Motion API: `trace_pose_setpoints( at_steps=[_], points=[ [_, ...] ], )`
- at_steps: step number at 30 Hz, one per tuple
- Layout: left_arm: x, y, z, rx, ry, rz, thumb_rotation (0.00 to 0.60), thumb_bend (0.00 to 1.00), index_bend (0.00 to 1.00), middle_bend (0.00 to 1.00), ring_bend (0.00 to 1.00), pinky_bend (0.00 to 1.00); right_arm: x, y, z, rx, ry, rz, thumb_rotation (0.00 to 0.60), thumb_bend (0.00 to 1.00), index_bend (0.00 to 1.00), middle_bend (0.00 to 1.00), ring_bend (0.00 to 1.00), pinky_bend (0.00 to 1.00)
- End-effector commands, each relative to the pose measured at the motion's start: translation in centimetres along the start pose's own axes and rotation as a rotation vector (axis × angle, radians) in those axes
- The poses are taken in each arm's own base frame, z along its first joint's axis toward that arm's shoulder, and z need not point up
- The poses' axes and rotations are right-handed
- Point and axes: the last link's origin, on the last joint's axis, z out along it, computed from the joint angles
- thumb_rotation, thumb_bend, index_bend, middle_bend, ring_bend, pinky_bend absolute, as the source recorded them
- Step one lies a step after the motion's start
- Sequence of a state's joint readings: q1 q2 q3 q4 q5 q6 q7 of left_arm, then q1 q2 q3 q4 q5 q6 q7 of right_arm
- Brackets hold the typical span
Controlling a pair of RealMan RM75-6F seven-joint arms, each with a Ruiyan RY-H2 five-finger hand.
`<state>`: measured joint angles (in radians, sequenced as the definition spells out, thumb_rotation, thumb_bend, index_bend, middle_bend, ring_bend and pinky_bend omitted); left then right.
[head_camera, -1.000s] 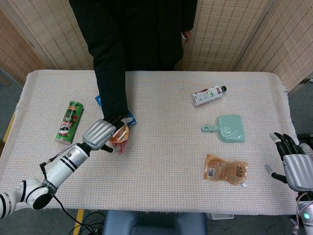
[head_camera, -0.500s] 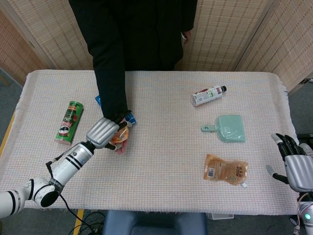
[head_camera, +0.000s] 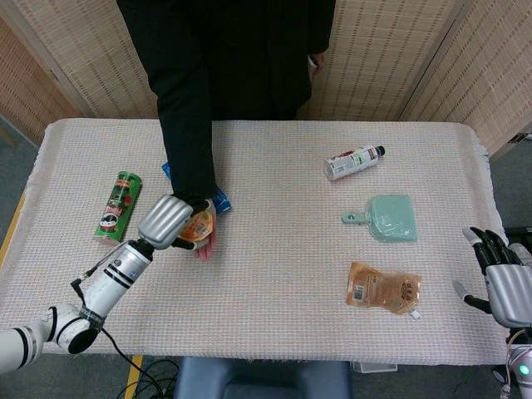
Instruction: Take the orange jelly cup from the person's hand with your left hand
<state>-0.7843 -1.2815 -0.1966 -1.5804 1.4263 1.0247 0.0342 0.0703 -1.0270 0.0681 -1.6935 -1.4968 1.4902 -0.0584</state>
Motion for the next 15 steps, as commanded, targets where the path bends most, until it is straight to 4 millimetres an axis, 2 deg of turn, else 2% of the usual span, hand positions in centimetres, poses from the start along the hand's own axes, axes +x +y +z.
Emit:
trace_pose_setpoints(
  at_steps=[1, 7, 15],
  points=[
    [0.6, 0.1, -2.3, -0.030, 0.015, 0.014, 0.600, 0.26, 0.56, 0.44, 0.44, 0.74, 0.0, 0.0, 0.0, 0.000, -0.001, -0.001, 0.600, 0.25, 0.05, 0.09, 0.11, 0.25],
    [0.6, 0.4, -5.6, -0.071, -0.002, 0.049, 0.600, 0.26, 0.56, 0.44, 0.44, 0.74, -0.2, -0.3, 0.1, 0.009, -0.005, 0.004, 0.600, 0.25, 0.05, 0.09, 0.11, 0.25],
    [-1.2, -1.2, -7.8, -0.017, -0.053, 0.087, 0.600, 0.26, 0.55, 0.44, 0.44, 0.74, -0.3, -0.2, 0.2, 0.012, -0.008, 0.005, 0.600, 0.25, 0.05, 0.09, 0.11, 0.25]
  ],
)
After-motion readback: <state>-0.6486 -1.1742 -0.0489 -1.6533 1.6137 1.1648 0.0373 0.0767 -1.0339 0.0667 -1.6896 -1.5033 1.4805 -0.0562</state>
